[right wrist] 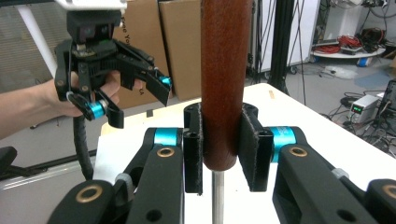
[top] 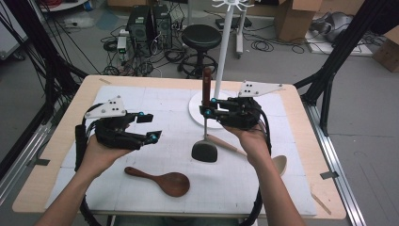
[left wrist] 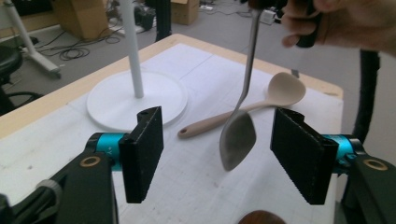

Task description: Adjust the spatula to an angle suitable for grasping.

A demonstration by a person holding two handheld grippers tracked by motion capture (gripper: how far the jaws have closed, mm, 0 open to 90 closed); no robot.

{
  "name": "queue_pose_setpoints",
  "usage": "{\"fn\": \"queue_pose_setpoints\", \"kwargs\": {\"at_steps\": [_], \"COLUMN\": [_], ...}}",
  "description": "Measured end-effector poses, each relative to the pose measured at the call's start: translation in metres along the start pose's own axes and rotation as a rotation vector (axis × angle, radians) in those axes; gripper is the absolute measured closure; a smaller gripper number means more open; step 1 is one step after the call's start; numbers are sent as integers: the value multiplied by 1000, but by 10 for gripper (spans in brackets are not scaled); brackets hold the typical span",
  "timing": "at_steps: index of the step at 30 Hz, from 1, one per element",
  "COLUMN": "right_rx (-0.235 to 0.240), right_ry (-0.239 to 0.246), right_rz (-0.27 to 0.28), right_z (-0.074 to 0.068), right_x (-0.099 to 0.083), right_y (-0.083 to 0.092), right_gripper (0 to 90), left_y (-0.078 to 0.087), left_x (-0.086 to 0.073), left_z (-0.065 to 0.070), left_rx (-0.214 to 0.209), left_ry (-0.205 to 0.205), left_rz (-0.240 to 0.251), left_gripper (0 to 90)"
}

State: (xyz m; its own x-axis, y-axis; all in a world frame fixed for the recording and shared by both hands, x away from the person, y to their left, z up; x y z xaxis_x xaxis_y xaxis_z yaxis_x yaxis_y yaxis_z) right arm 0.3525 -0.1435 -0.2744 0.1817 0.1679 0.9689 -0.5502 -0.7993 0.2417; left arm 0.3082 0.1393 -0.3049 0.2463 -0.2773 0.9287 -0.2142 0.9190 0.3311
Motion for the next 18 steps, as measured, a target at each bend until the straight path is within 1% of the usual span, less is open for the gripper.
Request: {"fn": "queue_pose_setpoints", "kwargs": {"at_steps": [2,5,6,8,11,13,16,18], "right_rx": [-1,-9,-12,-15,-17,-19,-22,-24], "right_ry": [-4,-7,-7,-11,-6,-4,-4,-2], "right_rz": [-5,-11,-12,-12,-19,-22,-25,-26], "right_z": [2,7,8,10,12,13,15,16], "right_x": [0,0,0,1,2,3,5,6], "right_y": [0,0,0,0,0,0,0,-1], "right_gripper": [739,739,739,739,739,739,739,739], "left_y": [1,4,6,9,15,19,23,25], "left_x": [-7,-16,-18,-23,-29,-34,-41,-46], "left_z": [-1,-2,-3,-3,-3,-4,-4,-5], "left_rx": [10,19,24,28,49,59,70,79], "left_ry": [-2,8,6,17,27,32,46,49], "left_rz": [-12,-18,-15,-10,3,10,7,-5], "left_gripper": [330,312,301,289,249,243,225,208]}}
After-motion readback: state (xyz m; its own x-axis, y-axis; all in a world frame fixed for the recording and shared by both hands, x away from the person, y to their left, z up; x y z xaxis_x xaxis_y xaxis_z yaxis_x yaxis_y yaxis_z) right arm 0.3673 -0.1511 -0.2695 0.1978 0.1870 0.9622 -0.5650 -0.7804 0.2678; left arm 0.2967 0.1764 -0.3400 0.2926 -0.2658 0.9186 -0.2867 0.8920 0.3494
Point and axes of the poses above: each handheld gripper's, and its own axes: y roughly backward along the jaws, x roughly out of its top, z roughly to its right, the point moved 4 cm from there along -y, roughly forward along the jaws, and after that the axes turned 15 degrees about -x, right-handed, at the moved point
